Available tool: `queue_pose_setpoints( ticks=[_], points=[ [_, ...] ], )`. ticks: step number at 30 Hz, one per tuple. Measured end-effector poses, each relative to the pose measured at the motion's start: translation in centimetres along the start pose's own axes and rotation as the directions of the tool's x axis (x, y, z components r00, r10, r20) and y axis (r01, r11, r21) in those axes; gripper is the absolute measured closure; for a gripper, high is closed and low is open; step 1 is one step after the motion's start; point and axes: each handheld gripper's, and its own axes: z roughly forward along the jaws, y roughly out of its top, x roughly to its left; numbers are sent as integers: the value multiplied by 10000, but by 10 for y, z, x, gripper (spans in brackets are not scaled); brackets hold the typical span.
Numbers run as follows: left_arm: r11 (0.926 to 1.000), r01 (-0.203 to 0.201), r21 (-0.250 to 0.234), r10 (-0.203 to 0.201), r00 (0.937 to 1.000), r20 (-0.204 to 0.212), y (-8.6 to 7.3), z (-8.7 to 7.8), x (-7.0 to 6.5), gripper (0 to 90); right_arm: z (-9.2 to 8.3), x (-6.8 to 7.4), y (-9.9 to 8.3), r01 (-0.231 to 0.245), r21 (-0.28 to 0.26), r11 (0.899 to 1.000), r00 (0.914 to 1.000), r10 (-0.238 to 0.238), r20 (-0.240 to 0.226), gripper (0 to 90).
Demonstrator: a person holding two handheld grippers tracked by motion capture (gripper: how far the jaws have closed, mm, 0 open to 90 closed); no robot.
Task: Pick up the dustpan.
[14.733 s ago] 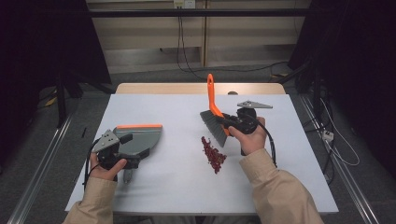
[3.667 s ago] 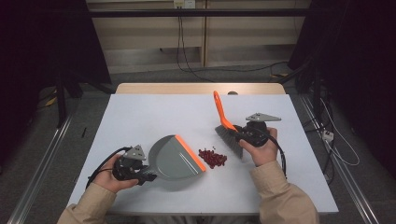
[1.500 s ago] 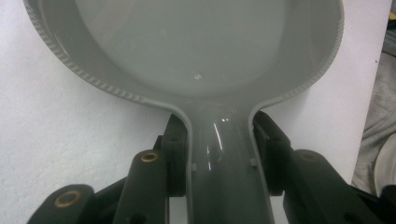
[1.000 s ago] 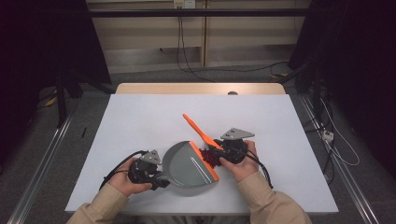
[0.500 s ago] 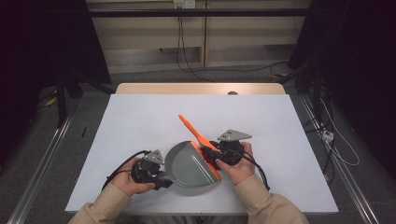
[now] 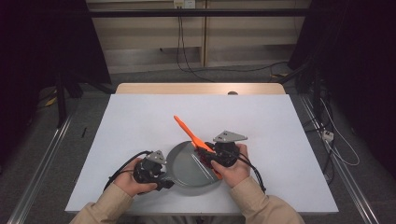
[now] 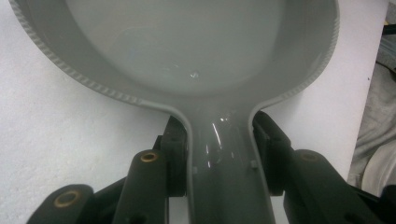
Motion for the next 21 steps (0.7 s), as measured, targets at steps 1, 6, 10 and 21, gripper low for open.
queue_pose_setpoints(
  ticks=[1,6,10,21],
  points=[
    [10000,30,23,-30,10000,5,0,0,0,628,0,1,0,32,-19,10000,10000,-32,-36,693],
    [10000,26,68,-26,10000,28,-1,1,0,628,2,9,5,-25,-321,9995,9984,7,-570,697],
    [10000,32,51,-32,10000,28,-2,2,0,628,6,14,10,-71,-459,9989,9954,27,-953,709],
    [9998,-180,59,179,9997,136,-3,0,0,627,-10,-5,23,74,-1006,9949,9993,-112,-369,711]
  ],
)
